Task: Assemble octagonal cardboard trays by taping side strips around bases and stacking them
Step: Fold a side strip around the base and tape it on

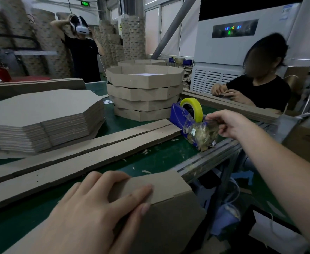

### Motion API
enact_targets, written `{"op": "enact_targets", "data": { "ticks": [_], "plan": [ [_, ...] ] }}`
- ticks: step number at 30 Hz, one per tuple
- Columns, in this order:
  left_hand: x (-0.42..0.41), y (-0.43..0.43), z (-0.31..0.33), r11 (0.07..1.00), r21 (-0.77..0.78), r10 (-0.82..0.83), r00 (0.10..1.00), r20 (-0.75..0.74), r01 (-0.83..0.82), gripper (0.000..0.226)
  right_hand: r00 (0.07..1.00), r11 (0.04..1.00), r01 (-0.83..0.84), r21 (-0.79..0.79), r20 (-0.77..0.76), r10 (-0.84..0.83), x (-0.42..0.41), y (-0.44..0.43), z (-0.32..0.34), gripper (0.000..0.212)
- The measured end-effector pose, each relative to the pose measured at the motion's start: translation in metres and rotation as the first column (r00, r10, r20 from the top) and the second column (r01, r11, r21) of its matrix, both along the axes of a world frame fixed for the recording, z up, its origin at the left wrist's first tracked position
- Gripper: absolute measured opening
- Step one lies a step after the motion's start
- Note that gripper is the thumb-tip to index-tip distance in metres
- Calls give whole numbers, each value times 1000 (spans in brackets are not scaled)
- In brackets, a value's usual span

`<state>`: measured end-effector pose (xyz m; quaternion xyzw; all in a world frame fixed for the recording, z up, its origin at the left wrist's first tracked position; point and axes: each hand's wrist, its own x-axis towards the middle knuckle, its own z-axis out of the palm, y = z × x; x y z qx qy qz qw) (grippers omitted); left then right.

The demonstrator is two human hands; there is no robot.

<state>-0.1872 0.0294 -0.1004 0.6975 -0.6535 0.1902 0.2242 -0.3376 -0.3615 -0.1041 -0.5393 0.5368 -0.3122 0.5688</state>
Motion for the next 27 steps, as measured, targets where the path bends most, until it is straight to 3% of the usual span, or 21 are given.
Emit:
{"op": "enact_targets", "data": {
  "ticks": [3, 7, 10, 14, 18, 20, 22, 24, 25, 26, 27],
  "plan": [
    [2, 0, 0, 1000, -1, -4, 1000, 0, 4, 33, 987, 998, 54, 31, 150, -58, -1, 1, -5, 29],
    [2, 0, -1, 1000, -5, -5, 1000, 13, 5, 33, 950, 997, 70, -17, 306, -61, -7, 9, -18, 6],
    [3, -1, -2, 1000, -6, -5, 1000, 9, 5, 33, 948, 999, 22, -49, 318, -6, -12, 7, -8, 20],
    [6, -4, -4, 999, -29, -13, 1000, 20, 13, 33, 951, 997, -10, -76, 309, 33, -12, 12, 3, 3],
    [8, -4, -6, 1000, -18, -4, 1000, -1, 4, 33, 846, 991, 30, -127, 531, 42, -21, 19, -18, 28],
    [8, -4, -6, 1000, -13, -4, 1000, 5, 4, 34, 819, 988, 42, -146, 572, 50, -26, 23, -28, 33],
    [10, -3, -6, 1000, -13, -11, 1000, 13, 11, 35, 900, 985, 67, -162, 436, 11, -28, 26, -35, 29],
    [10, -3, -6, 1000, -12, -21, 1000, 14, 21, 35, 997, 967, 79, -241, 17, -77, -34, 28, -39, 21],
    [10, -3, -6, 1000, -13, -27, 1000, 14, 27, 35, 953, 947, 56, -318, -266, -146, -38, 29, -39, 19],
    [11, -3, -5, 999, -13, -29, 999, 18, 30, 35, 851, 919, 11, -393, -479, -215, -42, 31, -40, 21],
    [11, -3, -4, 1000, -5, -29, 999, 31, 29, 35, 771, 890, -36, -455, -579, -265, -44, 36, -38, 24]
  ]
}}
